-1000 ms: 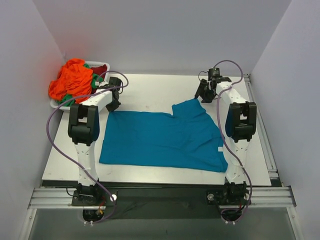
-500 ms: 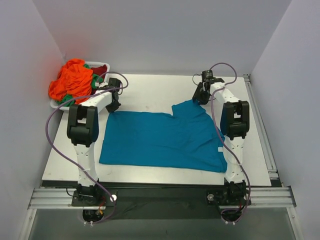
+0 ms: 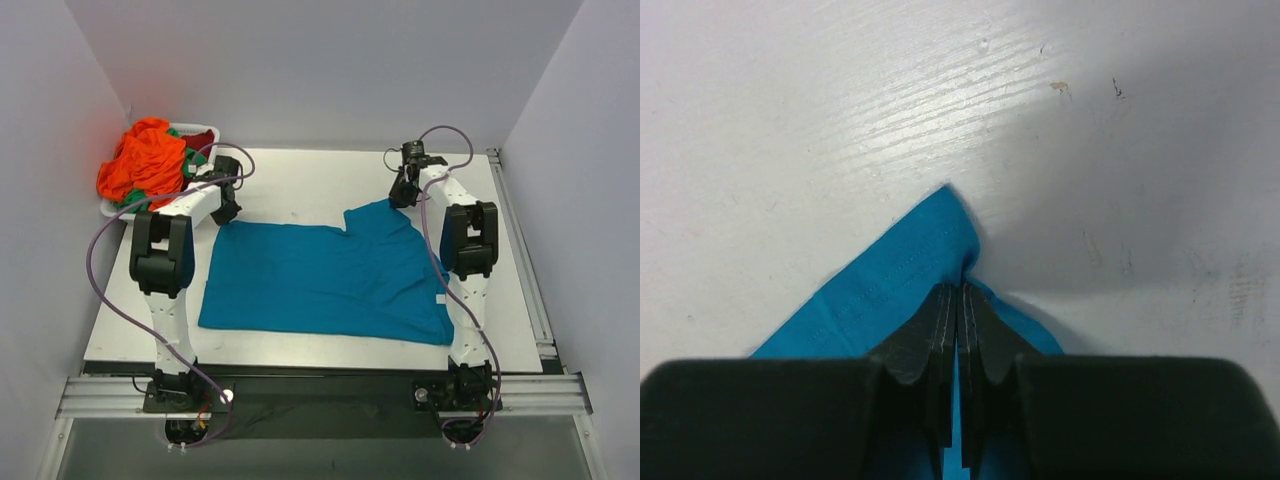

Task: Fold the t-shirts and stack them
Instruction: Grap the side of the flattened tshirt furthest away from the robot with both arms, then fold the other side of the tshirt into a rectangle

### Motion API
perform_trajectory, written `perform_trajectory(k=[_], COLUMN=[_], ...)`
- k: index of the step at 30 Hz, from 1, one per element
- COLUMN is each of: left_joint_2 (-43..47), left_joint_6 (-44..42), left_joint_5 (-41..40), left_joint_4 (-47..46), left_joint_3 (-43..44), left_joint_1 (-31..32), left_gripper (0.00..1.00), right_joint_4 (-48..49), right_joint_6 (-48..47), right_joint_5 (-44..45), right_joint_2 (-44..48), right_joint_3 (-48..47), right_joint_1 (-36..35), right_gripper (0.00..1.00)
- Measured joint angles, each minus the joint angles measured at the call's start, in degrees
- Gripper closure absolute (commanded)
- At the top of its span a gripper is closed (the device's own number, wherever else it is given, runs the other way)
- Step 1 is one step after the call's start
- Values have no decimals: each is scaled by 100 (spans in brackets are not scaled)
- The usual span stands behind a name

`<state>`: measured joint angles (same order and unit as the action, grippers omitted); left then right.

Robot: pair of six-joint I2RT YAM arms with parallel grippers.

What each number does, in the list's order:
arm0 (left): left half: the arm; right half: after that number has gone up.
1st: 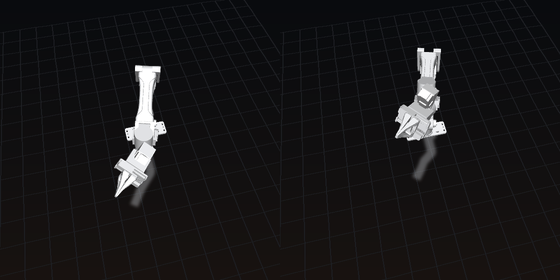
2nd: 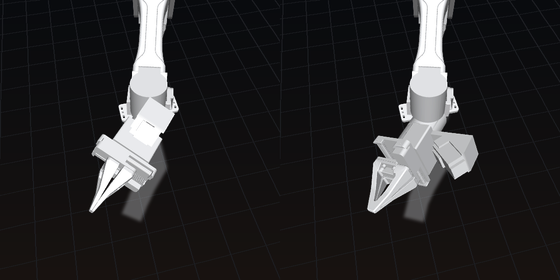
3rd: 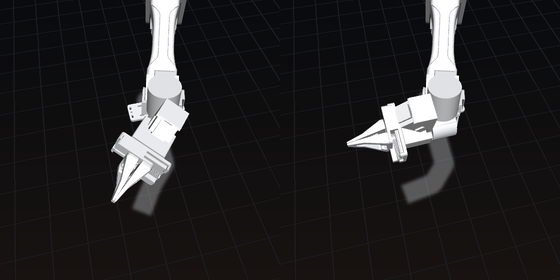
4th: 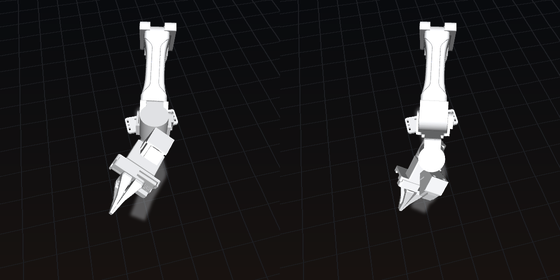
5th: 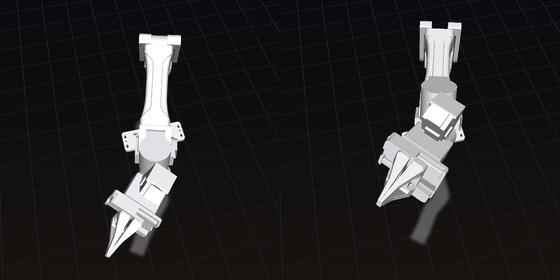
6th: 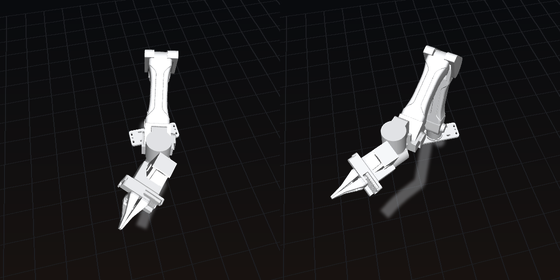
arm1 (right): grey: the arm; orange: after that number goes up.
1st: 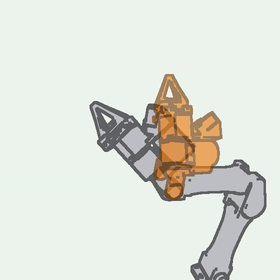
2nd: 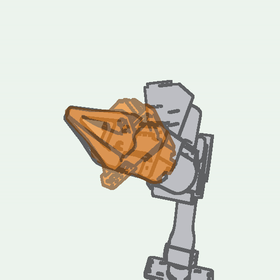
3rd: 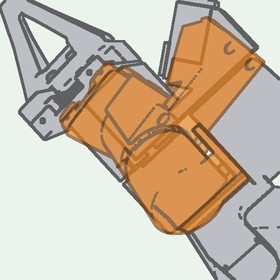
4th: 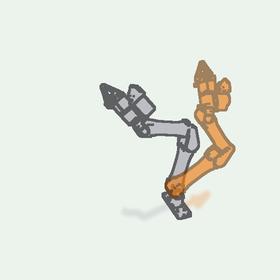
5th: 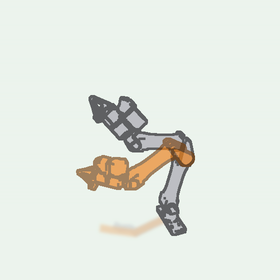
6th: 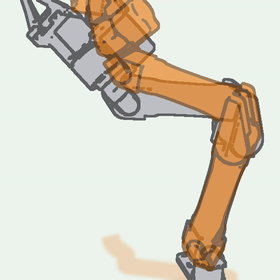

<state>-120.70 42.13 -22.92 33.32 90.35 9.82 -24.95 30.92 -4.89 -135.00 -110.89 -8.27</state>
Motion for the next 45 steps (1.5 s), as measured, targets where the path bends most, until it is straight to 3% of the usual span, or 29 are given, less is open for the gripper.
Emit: perform_trajectory(k=[9, 21, 45], left_joint_2=[81, 339, 1541], left_joint_6=[-44, -48, 111], left_joint_5=[114, 184, 179], left_joint_4=[-101, -101, -107], left_joint_3=[-28, -76, -1351], left_joint_1=[-94, -101, -136], left_gripper=[100, 100, 100], right_joint_4=[-98, -76, 398], right_joint_6=[-214, -407, -247], right_joint_5=[136, 299, 470], right_joint_2=[835, 1923, 4518], right_joint_3=[101, 970, 4113], right_joint_1=[4, 74, 72], right_gripper=[100, 100, 100])
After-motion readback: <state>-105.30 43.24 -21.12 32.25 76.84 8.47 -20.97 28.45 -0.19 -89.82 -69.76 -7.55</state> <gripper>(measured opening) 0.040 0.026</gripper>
